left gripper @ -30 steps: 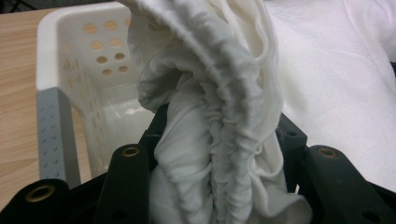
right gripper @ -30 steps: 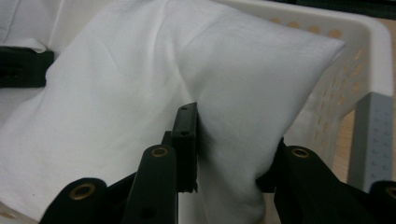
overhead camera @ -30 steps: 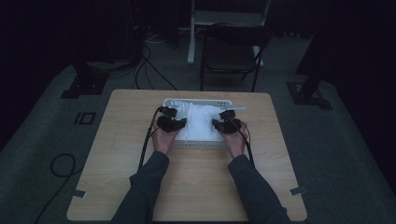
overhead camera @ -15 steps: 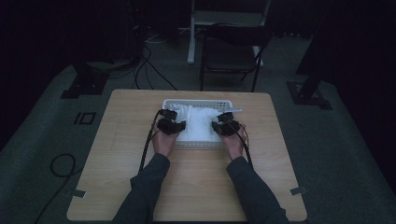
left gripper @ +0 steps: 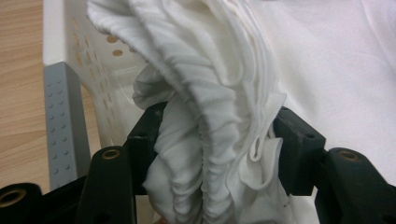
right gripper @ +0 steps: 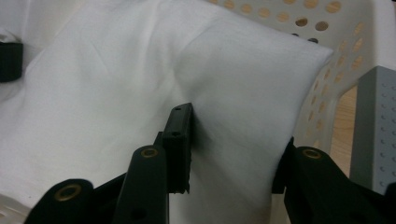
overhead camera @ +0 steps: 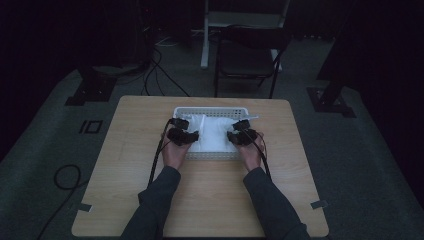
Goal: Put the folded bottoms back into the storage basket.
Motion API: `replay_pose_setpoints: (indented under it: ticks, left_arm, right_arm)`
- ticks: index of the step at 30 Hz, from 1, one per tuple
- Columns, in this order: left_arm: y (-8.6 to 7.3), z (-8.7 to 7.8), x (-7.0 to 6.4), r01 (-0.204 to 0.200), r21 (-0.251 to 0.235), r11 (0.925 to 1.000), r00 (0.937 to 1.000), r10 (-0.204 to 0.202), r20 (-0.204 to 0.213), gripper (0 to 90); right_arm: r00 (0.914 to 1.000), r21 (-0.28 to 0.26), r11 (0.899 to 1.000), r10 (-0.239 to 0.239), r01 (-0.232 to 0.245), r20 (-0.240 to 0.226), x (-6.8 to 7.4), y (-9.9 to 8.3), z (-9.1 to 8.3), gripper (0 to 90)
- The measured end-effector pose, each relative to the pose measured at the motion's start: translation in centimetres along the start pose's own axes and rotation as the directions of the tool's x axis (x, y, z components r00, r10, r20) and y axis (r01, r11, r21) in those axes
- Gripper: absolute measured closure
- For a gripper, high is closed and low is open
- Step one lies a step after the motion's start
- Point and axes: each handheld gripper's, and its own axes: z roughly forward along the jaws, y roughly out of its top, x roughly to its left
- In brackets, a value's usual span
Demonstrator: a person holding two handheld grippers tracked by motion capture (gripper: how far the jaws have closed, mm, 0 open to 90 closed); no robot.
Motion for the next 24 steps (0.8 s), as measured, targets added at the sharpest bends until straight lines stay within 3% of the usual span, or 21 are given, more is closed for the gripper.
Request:
replay_pose_setpoints:
  ticks: [9,11,17,24]
  left_arm:
    - [-0.1,-0.7,0.9,0.003,-0.033,0.9994,0.9999,-0.004,-0.011,38.3]
    - [0.0,-1.2,1.1,0.003,-0.067,0.9977,0.9986,-0.007,-0.053,37.3]
    - [0.8,-2.8,1.9,0.04,-0.132,0.9904,0.9987,-0.044,-0.026,38.2]
    - [0.5,-3.9,2.4,0.027,-0.163,0.9862,0.9996,-0.027,-0.001,38.9]
  right_arm:
    - [0.9999,-0.011,1.0,0.003,-0.003,0.011,-0.5,0.2,-0.4,55.5]
    - [0.9999,-0.023,1.0,0.01,-0.01,0.001,-0.7,0.3,-0.7,53.9]
    - [1.0,-0.047,0.999,0.005,-0.005,-0.003,-1.0,0.5,-1.4,51.6]
    - [0.9999,-0.095,0.995,-0.005,0.004,-0.014,-1.3,0.8,-3.0,49.5]
